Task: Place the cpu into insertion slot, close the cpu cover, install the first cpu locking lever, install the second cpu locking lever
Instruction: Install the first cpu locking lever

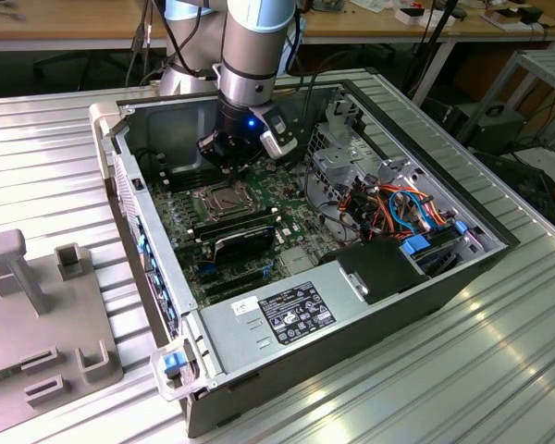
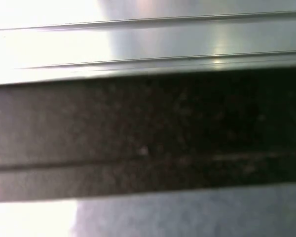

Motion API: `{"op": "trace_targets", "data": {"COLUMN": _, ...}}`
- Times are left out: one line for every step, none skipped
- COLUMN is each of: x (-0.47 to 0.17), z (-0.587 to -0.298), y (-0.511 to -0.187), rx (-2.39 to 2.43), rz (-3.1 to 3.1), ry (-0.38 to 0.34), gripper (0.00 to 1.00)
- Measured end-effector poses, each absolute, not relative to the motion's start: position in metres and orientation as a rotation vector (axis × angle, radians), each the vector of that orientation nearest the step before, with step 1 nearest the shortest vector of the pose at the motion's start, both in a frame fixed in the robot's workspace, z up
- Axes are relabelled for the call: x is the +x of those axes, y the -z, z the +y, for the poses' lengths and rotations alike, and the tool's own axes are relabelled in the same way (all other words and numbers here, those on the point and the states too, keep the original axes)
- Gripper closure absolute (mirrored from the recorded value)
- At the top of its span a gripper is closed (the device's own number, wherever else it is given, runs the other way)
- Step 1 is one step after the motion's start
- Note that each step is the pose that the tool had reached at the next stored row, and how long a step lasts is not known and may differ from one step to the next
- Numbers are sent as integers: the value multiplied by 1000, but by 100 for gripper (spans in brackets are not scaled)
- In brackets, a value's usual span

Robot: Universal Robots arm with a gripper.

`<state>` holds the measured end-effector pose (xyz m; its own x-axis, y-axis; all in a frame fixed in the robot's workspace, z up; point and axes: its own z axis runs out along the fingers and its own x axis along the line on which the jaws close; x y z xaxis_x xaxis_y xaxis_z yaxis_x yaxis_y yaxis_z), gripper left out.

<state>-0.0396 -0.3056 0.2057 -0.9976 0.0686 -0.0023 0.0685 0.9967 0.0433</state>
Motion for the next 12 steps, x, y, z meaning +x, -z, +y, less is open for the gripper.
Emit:
{"op": "trace_targets", "data": {"x": -40, "z": -306, "y": -206, "rx": 108, "rz": 3135, "ry": -68, "gripper": 89}}
{"op": "trace_targets", "data": {"x": -40, "z": -306, "y": -206, "rx": 108, "rz": 3135, "ry": -68, "gripper": 89}}
{"op": "trace_targets", "data": {"x": -40, "z": -306, "y": -206, "rx": 108, "rz": 3135, "ry": -68, "gripper": 89}}
{"op": "trace_targets", "data": {"x": -40, "z": -306, "y": -206, "rx": 108, "rz": 3135, "ry": -68, "gripper": 89}}
{"op": "trace_targets", "data": {"x": -40, "z": -307, "y": -206, "rx": 108, "rz": 3135, "ry": -68, "gripper": 89}}
{"op": "trace_targets", "data": {"x": -40, "z": -307, "y": -206, "rx": 108, "rz": 3135, "ry": -68, "gripper": 89}}
{"op": "trace_targets", "data": {"x": -40, "z": -307, "y": -206, "rx": 108, "rz": 3135, "ry": -68, "gripper": 89}}
{"op": "trace_targets", "data": {"x": -40, "z": -307, "y": -206, "rx": 108, "rz": 3135, "ry": -68, "gripper": 89}}
{"op": "trace_targets", "data": {"x": -39, "z": -307, "y": -205, "rx": 108, "rz": 3135, "ry": -68, "gripper": 89}}
{"op": "trace_targets", "data": {"x": -39, "z": -307, "y": -205, "rx": 107, "rz": 3136, "ry": -67, "gripper": 89}}
{"op": "trace_targets", "data": {"x": -39, "z": -307, "y": -204, "rx": 108, "rz": 3136, "ry": -67, "gripper": 89}}
{"op": "trace_targets", "data": {"x": -39, "z": -307, "y": -203, "rx": 108, "rz": 3136, "ry": -67, "gripper": 89}}
